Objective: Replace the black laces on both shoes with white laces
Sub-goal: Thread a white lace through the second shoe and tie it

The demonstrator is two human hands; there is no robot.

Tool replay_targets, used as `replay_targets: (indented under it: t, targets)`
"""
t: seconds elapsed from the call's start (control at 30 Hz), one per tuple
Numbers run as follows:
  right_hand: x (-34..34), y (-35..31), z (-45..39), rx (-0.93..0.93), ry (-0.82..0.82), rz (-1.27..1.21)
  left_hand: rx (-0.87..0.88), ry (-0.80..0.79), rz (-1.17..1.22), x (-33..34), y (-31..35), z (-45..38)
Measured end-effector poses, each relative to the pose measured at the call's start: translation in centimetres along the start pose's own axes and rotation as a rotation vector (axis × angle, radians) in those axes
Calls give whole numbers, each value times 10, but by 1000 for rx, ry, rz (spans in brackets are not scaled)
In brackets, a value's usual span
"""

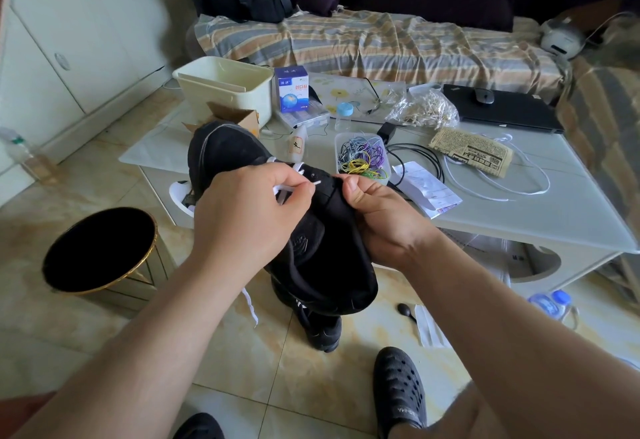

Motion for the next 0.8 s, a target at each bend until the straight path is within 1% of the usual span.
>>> replay_targets:
  t: [0.1, 0.3, 0.37, 0.57, 0.7, 0.8]
  targets:
    - [3, 0, 1, 14, -15, -20, 37, 7, -38, -3, 6, 3]
    - [4, 0, 3, 9, -94, -47, 163, 109, -131, -7, 18, 8]
    - [4, -1, 3, -13, -85, -38, 155, 109, -146, -7, 17, 8]
    - [6, 2, 1, -37, -125, 2, 114, 75, -159, -1, 13, 8]
    - [10, 2, 3, -56, -51, 26, 78, 99, -155, -1, 14, 9]
    - [12, 0, 4, -117, 66, 98, 18, 68, -217, -1, 13, 7]
Point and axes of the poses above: each hand's wrist, its own z-axis away from the middle knuckle, its own x-axis out of the palm, y = z × x, the point moved 4 cm from there along -z, towards the middle knuckle
